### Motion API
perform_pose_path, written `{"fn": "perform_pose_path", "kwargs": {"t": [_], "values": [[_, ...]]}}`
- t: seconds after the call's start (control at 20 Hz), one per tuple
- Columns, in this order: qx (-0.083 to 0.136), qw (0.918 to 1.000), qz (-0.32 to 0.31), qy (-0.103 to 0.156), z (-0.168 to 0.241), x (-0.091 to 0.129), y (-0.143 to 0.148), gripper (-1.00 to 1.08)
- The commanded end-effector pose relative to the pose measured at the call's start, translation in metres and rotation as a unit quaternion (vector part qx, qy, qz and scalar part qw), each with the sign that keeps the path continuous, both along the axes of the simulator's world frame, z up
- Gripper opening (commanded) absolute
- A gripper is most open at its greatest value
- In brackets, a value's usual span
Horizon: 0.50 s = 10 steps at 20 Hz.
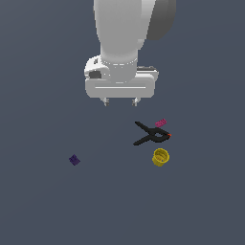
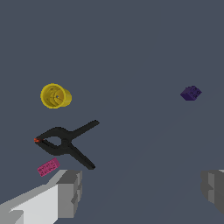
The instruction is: Pick up a designated object from a clutter of objects.
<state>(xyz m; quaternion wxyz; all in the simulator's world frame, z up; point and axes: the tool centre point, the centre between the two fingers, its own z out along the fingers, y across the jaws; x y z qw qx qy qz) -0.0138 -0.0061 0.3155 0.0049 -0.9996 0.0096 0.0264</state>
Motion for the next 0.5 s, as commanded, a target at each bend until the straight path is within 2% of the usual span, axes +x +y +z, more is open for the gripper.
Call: {"fn": "perform_pose_path", "kwargs": {"t": [0.0, 0.45], "values": [[0.000, 1.0000, 0.000, 0.000, 0.000, 0.000, 0.000, 1.00], [-0.003, 0.9993, -0.034, -0.011, 0.012, 0.001, -0.030, 1.00]]}}
